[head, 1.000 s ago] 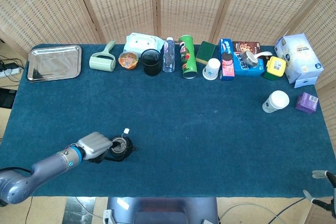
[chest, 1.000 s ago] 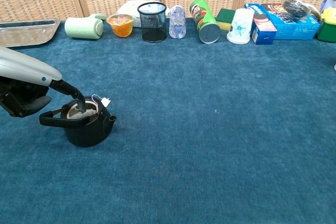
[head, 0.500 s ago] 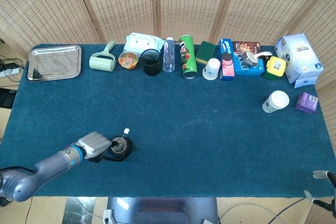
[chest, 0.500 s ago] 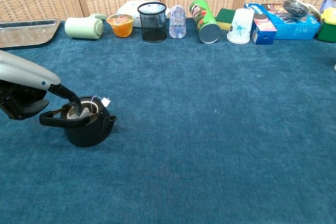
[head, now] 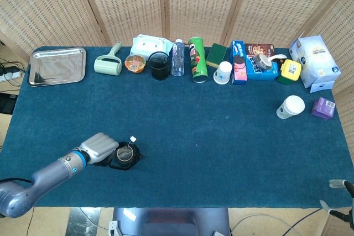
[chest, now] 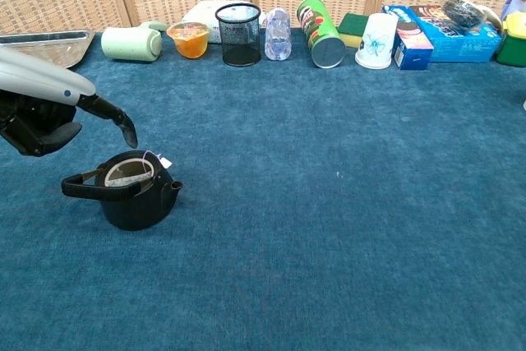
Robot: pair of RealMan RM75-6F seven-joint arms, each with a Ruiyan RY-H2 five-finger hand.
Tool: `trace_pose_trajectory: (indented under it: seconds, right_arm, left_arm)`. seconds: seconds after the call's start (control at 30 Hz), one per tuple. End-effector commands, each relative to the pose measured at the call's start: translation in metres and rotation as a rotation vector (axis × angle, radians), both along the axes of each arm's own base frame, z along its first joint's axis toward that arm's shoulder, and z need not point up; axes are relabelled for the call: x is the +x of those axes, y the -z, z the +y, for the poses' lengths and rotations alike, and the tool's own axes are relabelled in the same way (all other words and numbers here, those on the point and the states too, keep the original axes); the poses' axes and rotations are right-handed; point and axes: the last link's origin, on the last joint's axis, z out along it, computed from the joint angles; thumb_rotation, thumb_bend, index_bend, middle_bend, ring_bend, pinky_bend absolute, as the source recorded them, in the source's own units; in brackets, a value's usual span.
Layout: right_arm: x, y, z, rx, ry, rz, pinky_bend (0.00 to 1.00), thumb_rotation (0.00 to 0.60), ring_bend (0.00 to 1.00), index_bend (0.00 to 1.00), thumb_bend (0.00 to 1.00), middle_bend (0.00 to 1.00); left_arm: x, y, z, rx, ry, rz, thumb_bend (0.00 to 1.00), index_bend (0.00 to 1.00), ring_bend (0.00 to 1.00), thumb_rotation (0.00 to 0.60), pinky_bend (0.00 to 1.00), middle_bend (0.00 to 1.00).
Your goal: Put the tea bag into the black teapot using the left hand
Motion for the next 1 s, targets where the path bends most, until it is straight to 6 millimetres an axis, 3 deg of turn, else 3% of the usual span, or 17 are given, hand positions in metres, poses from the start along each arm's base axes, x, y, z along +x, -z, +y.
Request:
trace_pose_trajectory:
  seconds: [0.03,0.53,1.0]
  right_arm:
    - [0.0,0.0,0.0,0.001,0.0,-0.001,0.3,0.6,0.32,0.36,0.22,0.4]
    - [0.0,0.001,0.001,0.001,0.002,0.0,0.3,0.6,0.32,0.36,0.22,0.4]
    - [-0.002,0.0,0.002,-0.003,0.011,0.0,0.3,0.6,0.32,0.36,0.22,0.4]
  left_arm:
    - [-0.005,0.001,-0.004,-0.03,-0.012,0.016,1.0,0.16,1.0,0.6,0.97,1.0]
    - [-0.019,0.017,-0.006,-0.103,-0.051,0.068,1.0,0.16,1.0,0.6,0.97,1.0]
    - [-0.01,0.028,0.01,-0.059,-0.047,0.041,1.0,0.16,1.0,0.6,0.97,1.0]
